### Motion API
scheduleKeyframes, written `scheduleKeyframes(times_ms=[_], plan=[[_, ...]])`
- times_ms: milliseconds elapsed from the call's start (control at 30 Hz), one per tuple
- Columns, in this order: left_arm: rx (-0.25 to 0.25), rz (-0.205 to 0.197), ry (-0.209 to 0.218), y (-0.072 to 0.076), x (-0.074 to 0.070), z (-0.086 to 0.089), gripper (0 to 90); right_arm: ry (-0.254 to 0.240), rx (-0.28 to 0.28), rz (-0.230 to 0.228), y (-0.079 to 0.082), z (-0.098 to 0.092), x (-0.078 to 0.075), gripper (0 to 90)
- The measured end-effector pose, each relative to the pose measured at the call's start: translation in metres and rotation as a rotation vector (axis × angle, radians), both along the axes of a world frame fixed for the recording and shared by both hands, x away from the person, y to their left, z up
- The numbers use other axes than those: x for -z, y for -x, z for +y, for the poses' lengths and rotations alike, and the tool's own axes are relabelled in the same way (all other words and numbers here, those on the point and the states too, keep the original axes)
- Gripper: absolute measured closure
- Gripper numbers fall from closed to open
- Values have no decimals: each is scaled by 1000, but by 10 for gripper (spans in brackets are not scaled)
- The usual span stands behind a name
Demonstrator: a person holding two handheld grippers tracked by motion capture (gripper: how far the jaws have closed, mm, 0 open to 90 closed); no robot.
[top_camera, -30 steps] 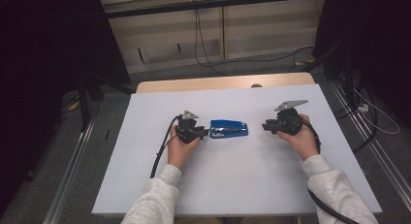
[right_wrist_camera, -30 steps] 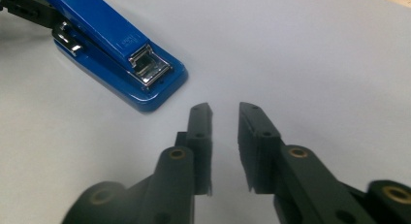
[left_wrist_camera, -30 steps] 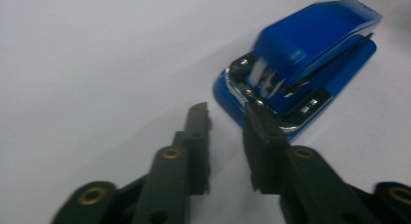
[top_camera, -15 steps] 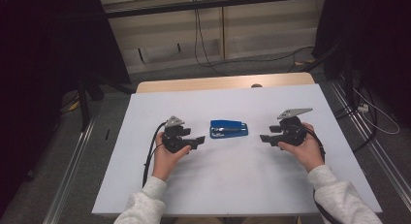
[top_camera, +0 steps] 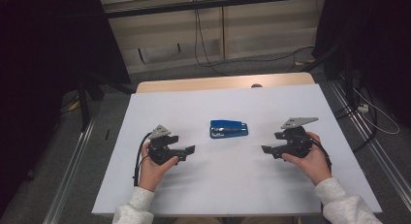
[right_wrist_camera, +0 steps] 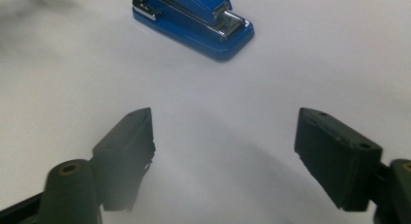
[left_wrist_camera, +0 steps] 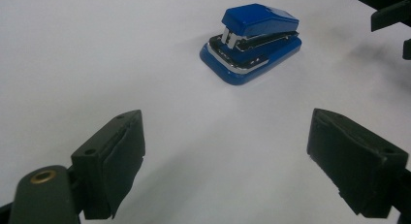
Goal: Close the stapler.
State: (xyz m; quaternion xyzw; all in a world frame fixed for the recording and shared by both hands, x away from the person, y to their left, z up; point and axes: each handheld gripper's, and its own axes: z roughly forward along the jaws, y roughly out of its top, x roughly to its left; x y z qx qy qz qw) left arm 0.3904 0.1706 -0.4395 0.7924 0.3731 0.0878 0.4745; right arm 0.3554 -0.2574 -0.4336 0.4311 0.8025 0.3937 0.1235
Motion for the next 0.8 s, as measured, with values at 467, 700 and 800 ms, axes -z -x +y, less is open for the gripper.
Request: scheduleKeyframes(times_ms=[467,700,800], plan=[[-22,-7,-14,15,-5,26,101,-7,2,-12,23,-11,-2,162],[-21,10,-25,20,-4,36,93,-7,10,-15,34,-18,-3,155],[-34,2,-19,22,-5,41,89,-5,9,-18,40,-20,-4,154]])
